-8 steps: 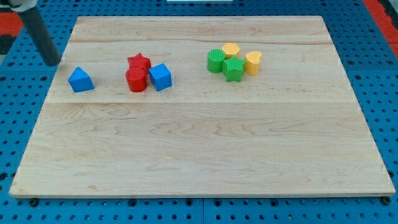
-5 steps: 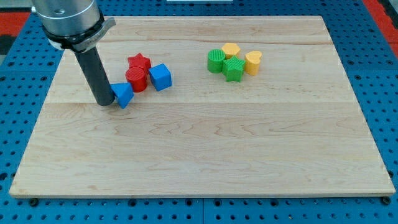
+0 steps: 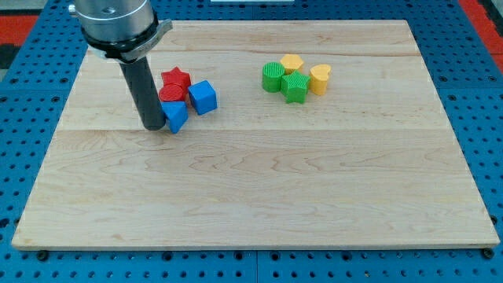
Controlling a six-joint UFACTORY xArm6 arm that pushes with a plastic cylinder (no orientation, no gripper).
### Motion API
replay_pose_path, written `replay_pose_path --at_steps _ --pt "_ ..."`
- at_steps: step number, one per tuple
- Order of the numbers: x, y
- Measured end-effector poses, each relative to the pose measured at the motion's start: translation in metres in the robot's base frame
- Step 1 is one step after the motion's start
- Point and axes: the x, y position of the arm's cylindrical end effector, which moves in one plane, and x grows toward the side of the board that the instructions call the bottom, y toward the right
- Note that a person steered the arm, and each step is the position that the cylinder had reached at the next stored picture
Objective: Place the blue triangle at the bottom of the blue cube
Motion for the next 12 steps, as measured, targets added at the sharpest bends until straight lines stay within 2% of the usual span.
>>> replay_pose_path --at_steps 3,6,8,9,11,12 --pt "-0.011 0.032" --pt "0.008 0.083" --pt "-0.029 0.077" --pt "-0.03 0.077" --pt "-0.036 0.124" --pt "-0.056 0.129"
